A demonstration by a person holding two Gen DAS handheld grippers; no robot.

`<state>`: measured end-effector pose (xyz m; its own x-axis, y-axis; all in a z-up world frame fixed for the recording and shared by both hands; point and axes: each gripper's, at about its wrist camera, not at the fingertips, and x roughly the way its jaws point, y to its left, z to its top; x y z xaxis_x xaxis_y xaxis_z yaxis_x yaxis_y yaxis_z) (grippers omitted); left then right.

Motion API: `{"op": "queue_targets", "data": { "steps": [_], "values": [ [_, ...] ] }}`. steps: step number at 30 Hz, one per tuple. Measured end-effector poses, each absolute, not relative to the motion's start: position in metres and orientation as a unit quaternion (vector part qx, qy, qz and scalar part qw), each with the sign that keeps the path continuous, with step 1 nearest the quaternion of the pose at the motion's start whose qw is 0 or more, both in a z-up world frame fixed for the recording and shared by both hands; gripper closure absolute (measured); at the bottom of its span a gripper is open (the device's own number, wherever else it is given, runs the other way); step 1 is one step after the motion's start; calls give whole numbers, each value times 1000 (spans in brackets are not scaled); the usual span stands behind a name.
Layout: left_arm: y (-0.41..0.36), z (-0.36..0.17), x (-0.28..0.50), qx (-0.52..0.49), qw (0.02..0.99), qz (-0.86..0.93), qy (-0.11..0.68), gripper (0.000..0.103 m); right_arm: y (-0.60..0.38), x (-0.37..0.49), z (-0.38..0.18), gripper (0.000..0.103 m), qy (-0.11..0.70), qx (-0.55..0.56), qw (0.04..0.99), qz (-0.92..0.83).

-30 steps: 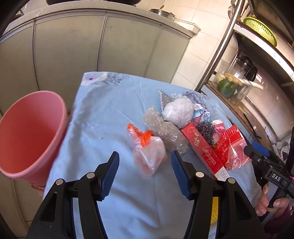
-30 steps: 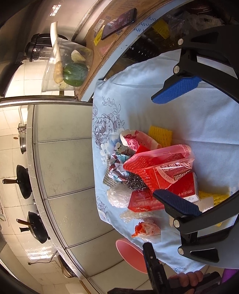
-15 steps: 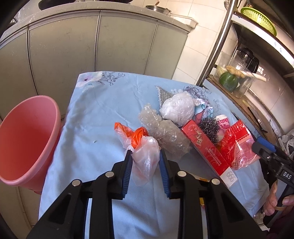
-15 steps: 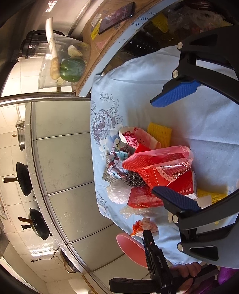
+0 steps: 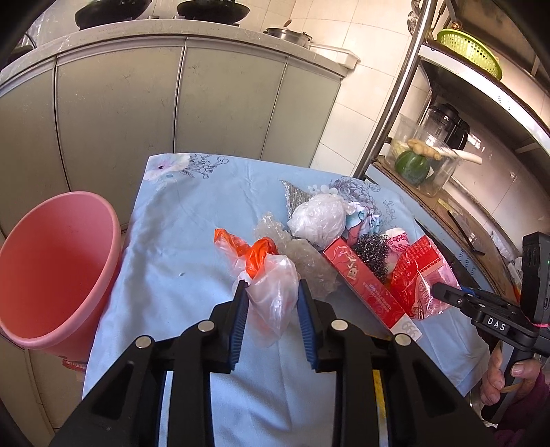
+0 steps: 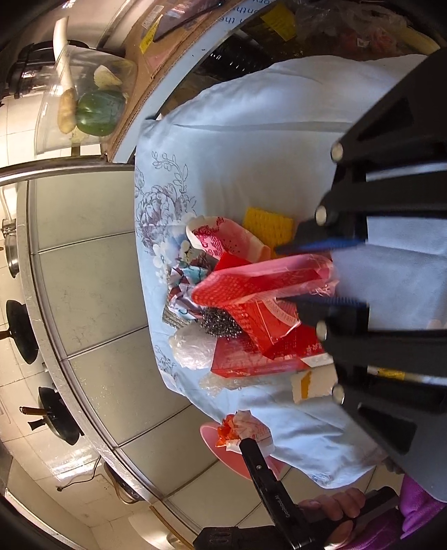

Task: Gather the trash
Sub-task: 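Grasp the orange-tied clear bag with the left tool while the right tool grasps the red plastic bag, then carry both bags over the pink bucket and open both tools to drop them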

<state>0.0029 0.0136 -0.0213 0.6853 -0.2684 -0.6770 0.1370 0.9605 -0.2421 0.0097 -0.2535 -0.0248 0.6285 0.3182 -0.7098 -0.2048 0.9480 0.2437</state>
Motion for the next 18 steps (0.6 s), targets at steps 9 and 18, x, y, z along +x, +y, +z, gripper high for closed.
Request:
{"op": "queue_targets", "data": {
  "steps": [9,18],
  "values": [
    [24,-5,-8,-89,926,-106,350,76,-250,-3,12,96,358,60,919,153],
    [57,19,-20,-99,943,-73,308,76,-212,6,57,96,308,32,930,198]
  ]
}}
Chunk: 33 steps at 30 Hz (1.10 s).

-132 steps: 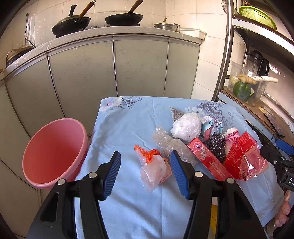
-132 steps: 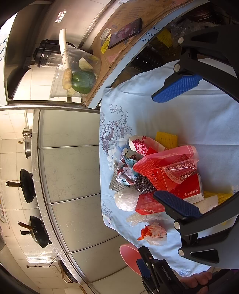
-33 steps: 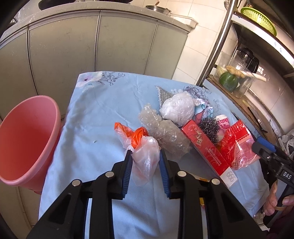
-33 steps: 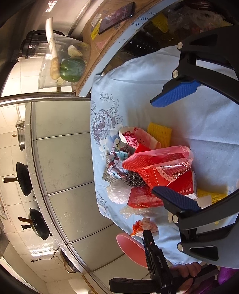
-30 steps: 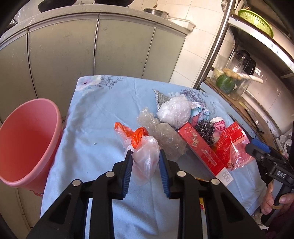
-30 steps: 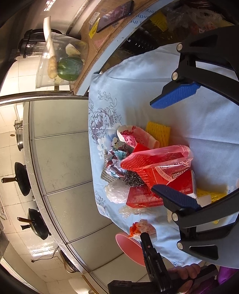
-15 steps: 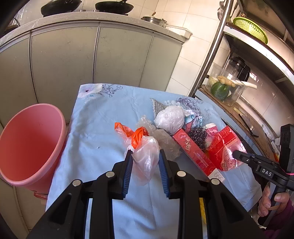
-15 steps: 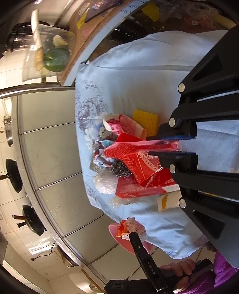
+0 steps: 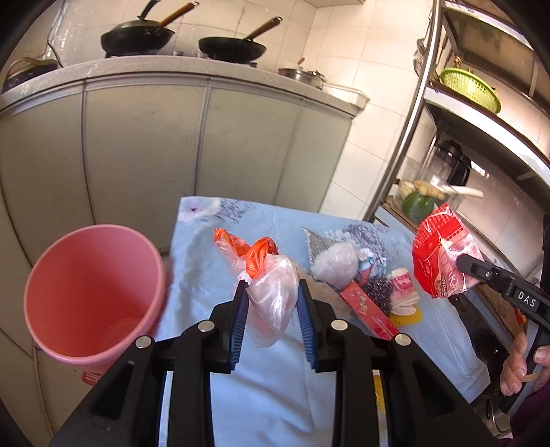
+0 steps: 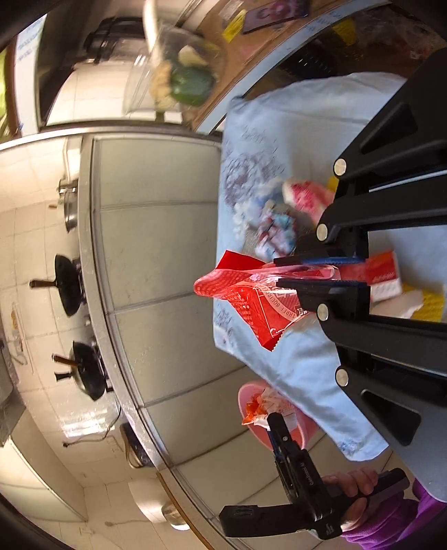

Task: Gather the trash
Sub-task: 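Carry both bags over the pink bucket and open both tools to drop them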

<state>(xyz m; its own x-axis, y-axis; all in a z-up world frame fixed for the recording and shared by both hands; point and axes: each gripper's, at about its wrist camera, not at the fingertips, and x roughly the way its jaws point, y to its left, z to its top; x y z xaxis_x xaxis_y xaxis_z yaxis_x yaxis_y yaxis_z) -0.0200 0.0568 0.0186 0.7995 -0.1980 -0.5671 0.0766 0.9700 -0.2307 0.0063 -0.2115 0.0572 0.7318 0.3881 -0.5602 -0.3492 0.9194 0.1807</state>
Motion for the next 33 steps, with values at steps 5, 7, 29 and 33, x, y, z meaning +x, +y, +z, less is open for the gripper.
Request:
{"op": "queue_targets", "data": {
  "steps": [5,7,29,33],
  "values": [
    [88,26,-27,-107,949,-35,294,76,-166,21,64,96,303,13,920,247],
    [102,25,-30,-111,950,-17,293,76,-143,27,65,96,301,0,915,268],
    [211,-33,-25,-141,918,124,349,75,63,87,14,96,381,-56,827,409],
    [221,-46,-18,-140,911,136,364,75,81,96,-5,96,400,-67,820,405]
  ]
}}
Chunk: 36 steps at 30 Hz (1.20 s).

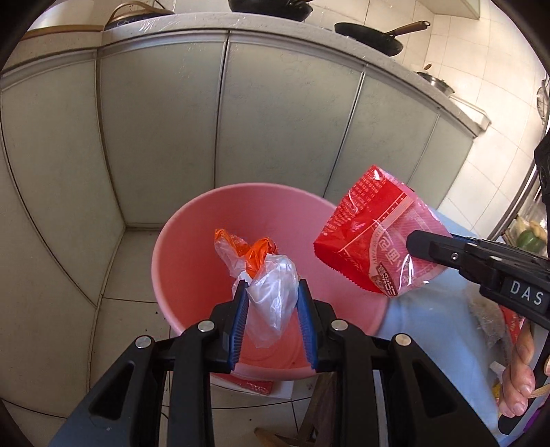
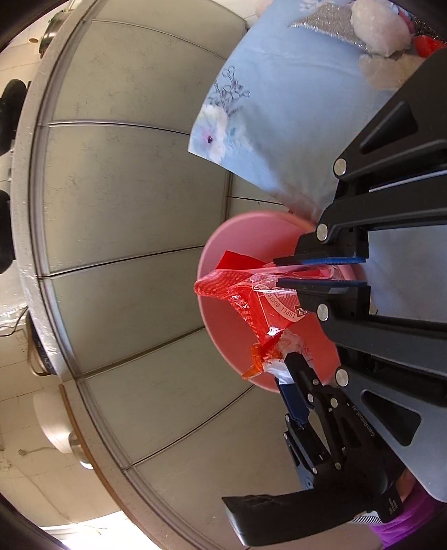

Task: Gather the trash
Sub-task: 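Carry both bags over the pink bucket and open both tools to drop them, then move both open tools back over the trash on the table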

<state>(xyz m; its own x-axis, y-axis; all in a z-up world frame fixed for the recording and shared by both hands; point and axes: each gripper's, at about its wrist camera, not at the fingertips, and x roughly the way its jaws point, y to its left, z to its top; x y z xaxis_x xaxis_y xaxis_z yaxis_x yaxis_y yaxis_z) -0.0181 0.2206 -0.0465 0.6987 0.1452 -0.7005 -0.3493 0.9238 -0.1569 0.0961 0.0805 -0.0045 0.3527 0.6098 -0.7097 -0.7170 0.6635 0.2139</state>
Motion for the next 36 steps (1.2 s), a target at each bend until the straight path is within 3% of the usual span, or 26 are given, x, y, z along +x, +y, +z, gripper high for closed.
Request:
{"op": "queue_targets", "data": {
  "steps": [12,19,36],
  "values": [
    [225,-67,-3,-153,898,151,383,71,104,104,-19,95,413,-71,809,413],
    [230,-65,-11,-168,897,154,379,66,103,105,-18,68,423,-55,801,421],
    [189,-21,-24,-154,920,99,346,65,36,75,9,68,379,-52,841,384]
  ]
}}
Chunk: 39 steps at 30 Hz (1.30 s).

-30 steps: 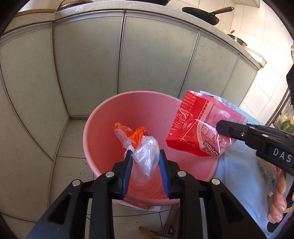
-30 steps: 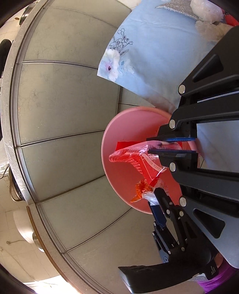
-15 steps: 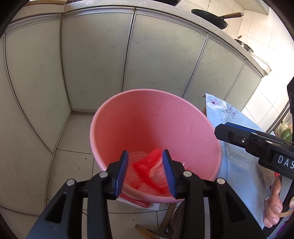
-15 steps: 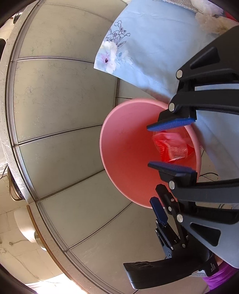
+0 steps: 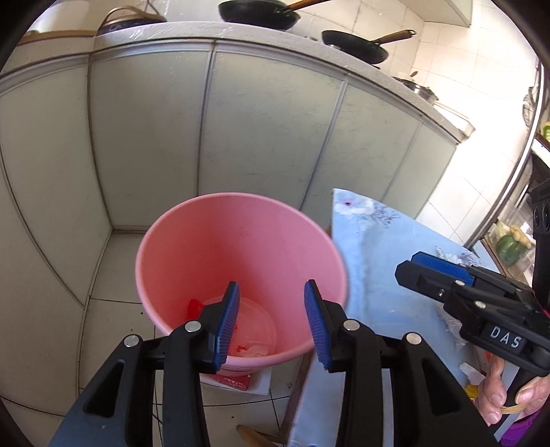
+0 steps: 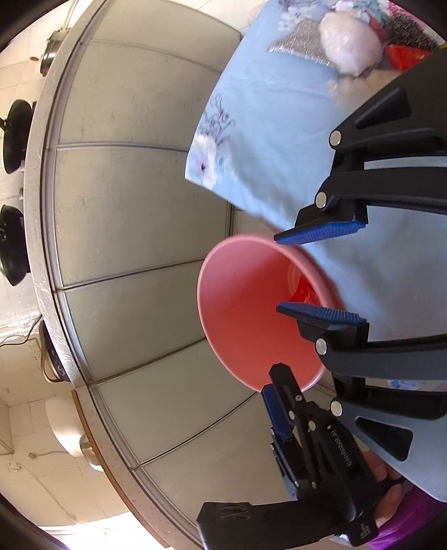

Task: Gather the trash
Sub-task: 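Move both open tools back over the trash on the table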

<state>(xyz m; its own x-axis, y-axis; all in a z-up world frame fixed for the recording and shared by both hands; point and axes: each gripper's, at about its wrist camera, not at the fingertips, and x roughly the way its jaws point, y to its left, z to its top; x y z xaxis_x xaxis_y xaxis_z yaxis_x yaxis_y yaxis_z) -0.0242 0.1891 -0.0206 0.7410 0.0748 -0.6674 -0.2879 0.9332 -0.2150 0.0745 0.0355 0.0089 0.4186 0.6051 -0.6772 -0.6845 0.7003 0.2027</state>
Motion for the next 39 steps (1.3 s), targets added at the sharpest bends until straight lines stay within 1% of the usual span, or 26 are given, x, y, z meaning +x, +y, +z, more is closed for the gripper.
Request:
{"op": "queue_targets", "data": {
  "steps": [4,15,25,31,39],
  "values": [
    [167,-11,-24,-145,926,71,342,65,3,67,16,68,378,-44,853,357],
    [93,5,-19,-107,933,-14,344,65,-110,39,37,68,343,-20,903,257],
    [29,-1,-15,-67,918,-120,372,65,-208,18,20,68,372,20,912,171],
    [-2,-11,-2,-51,906,-142,395,65,-222,10,1,68,399,38,901,168],
    [-31,-38,34,-47,883,-157,440,65,-218,5,-3,68,399,31,897,188]
  ]
}}
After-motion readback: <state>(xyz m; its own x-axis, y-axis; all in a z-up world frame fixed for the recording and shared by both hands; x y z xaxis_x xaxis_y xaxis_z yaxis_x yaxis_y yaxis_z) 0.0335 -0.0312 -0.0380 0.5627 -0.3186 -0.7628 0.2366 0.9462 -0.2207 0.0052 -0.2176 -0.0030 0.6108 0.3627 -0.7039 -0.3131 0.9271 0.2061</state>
